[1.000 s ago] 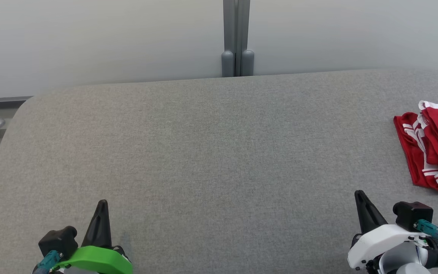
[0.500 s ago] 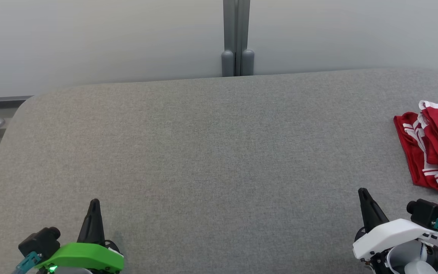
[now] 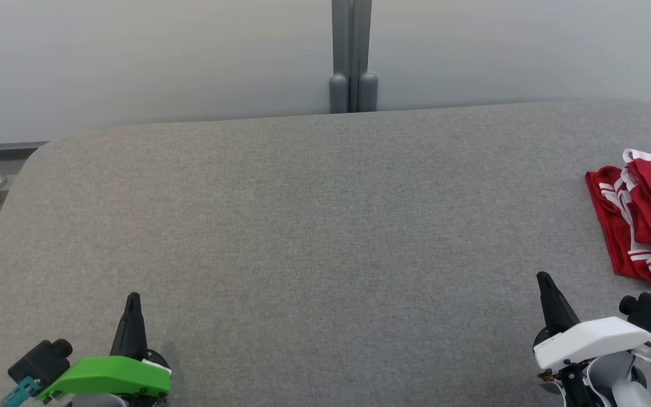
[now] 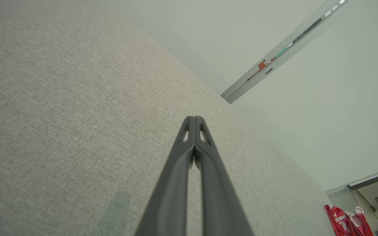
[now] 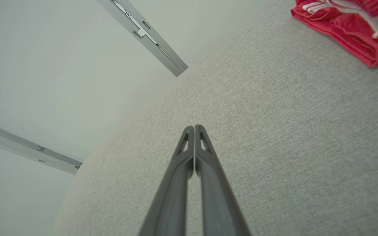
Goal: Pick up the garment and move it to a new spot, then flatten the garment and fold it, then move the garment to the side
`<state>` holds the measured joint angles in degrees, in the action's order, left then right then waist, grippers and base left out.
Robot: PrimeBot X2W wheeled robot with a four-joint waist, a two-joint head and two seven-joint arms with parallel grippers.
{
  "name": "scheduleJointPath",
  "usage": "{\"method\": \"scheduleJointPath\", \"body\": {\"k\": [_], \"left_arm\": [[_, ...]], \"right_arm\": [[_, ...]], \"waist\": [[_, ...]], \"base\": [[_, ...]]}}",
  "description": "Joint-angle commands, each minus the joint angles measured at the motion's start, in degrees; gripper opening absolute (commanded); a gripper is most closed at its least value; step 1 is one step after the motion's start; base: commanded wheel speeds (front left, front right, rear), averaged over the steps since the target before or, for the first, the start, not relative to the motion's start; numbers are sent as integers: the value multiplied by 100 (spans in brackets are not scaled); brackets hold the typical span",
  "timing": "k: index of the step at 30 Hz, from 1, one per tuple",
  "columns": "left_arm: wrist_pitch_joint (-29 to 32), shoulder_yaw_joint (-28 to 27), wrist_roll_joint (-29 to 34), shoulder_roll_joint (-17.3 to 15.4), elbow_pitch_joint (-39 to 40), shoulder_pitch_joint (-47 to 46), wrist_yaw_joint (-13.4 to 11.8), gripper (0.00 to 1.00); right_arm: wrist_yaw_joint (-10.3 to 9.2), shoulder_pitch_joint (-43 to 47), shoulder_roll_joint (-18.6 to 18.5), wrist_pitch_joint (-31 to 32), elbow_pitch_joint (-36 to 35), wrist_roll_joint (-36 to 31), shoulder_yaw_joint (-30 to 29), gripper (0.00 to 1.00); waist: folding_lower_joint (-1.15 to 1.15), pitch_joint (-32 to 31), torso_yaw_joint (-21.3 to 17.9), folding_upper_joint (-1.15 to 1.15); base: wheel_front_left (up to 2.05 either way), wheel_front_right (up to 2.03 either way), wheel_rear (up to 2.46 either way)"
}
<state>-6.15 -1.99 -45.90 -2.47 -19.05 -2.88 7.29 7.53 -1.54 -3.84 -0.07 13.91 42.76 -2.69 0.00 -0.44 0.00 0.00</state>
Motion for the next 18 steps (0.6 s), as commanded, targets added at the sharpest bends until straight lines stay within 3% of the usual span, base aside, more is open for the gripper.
{"method": "scheduleJointPath", "body": {"k": [1, 18], "left_arm": [[40, -45, -183, -28, 96, -182, 10, 0], [357, -151, -1332, -36, 207, -241, 15, 0]], "right_arm": [[-1, -145, 0, 32, -68, 206, -30, 0], [-3, -240, 22, 195, -51, 1420, -125, 0]], "waist": [[0, 1, 0, 0], [0, 12, 0, 0]], "base": [[0, 0, 0], [0, 0, 0]]}}
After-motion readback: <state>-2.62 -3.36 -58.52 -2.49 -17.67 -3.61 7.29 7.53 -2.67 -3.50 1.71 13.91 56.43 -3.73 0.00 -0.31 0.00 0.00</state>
